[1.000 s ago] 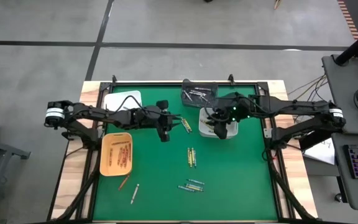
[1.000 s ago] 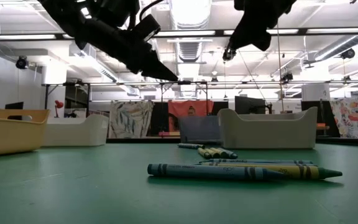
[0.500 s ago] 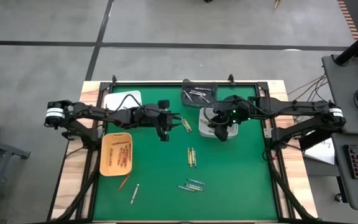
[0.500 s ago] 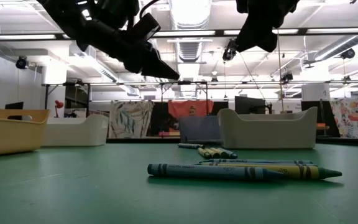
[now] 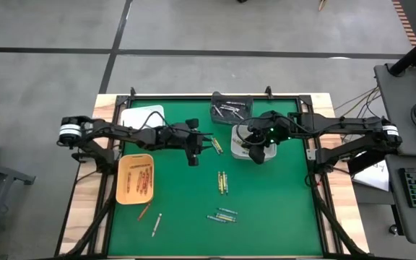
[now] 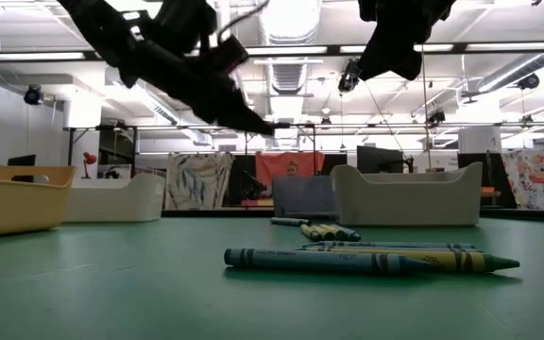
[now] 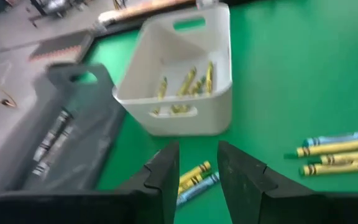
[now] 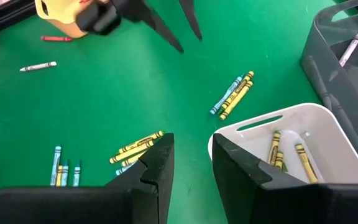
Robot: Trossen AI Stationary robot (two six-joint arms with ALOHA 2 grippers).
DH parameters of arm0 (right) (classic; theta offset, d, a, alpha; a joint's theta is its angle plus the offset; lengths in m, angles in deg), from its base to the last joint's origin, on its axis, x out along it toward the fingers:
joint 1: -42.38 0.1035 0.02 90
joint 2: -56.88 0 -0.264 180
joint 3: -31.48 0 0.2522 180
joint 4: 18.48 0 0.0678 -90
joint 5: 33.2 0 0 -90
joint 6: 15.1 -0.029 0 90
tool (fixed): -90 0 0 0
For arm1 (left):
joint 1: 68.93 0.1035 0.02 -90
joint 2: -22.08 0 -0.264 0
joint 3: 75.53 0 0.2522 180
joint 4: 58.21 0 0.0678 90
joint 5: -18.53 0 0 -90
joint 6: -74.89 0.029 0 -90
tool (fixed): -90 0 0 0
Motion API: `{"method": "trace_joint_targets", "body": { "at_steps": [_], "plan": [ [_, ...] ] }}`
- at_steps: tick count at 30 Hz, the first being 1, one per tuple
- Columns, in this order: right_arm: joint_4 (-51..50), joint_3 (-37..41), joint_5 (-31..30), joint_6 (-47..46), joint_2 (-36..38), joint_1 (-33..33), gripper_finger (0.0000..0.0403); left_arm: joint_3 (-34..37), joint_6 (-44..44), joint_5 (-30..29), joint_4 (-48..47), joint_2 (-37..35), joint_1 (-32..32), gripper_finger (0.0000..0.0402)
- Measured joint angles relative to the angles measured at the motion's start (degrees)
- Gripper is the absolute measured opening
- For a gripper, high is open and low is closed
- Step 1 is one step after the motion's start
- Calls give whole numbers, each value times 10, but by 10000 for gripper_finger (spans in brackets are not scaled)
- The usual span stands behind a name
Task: Sort crayons
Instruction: Put the blue crayon into the white bin
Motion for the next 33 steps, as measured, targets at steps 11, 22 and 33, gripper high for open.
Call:
{"method": "trace_joint_targets", "body": {
  "at_steps": [11, 22, 33],
  "plan": [
    [0, 0, 0, 11, 0, 0, 90, -67, 58, -1, 3, 146, 0, 160],
    [0, 0, 0, 18, 0, 0, 87, -97, 86, -4, -28, 205, 31, 164],
    [5, 0, 0, 26, 0, 0, 85, -96, 116, 35, -46, 223, 55, 164]
  ]
}}
